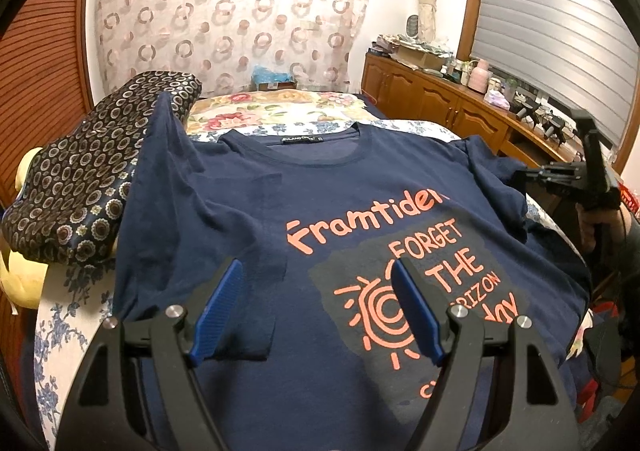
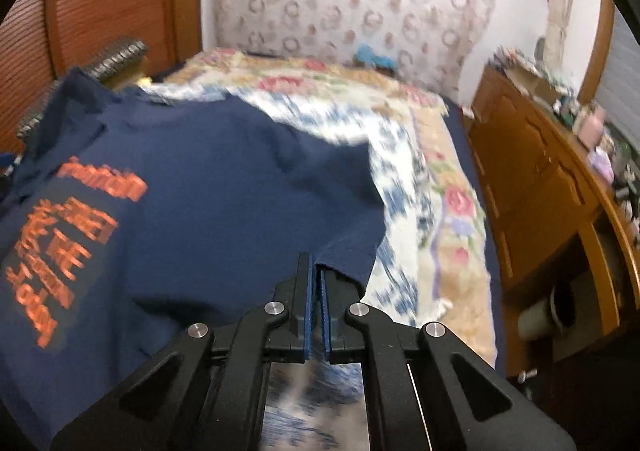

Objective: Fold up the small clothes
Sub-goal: 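Grasp the side edge with the right gripper and fold it toward the center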

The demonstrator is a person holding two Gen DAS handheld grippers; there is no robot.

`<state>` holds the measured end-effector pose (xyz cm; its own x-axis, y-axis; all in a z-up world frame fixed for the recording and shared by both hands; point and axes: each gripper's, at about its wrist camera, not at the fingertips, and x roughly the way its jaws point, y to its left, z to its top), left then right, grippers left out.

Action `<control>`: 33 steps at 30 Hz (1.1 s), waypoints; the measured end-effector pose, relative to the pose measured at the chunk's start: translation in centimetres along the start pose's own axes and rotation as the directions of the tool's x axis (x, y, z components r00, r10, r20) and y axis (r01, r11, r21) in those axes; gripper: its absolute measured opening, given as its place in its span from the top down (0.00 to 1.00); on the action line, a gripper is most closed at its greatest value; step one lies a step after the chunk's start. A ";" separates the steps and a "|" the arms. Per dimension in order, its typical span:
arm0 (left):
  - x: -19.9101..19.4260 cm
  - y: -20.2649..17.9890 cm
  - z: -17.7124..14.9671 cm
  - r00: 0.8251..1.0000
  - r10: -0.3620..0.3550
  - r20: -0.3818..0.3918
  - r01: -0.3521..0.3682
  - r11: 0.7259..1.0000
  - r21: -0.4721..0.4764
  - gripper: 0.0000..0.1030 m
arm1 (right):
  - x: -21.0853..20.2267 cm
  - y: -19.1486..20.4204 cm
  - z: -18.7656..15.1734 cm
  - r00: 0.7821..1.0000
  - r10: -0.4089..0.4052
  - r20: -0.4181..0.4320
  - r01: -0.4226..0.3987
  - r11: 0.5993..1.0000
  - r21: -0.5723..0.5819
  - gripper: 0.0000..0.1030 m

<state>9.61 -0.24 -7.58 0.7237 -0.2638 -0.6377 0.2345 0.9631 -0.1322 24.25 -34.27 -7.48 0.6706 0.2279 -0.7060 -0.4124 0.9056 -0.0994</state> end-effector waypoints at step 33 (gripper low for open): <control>-0.8 1.8 0.0 1.000 0.026 0.007 -0.026 0.999 -0.031 0.25 | -0.2 8.7 -0.3 0.986 0.167 -0.013 -0.168 0.985 -0.044 0.59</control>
<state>9.42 1.70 -7.33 0.7343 -0.2389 -0.6354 0.1957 0.9708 -0.1388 20.36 -26.49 -8.39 0.5841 0.3717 -0.7216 -0.5461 0.8377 -0.0105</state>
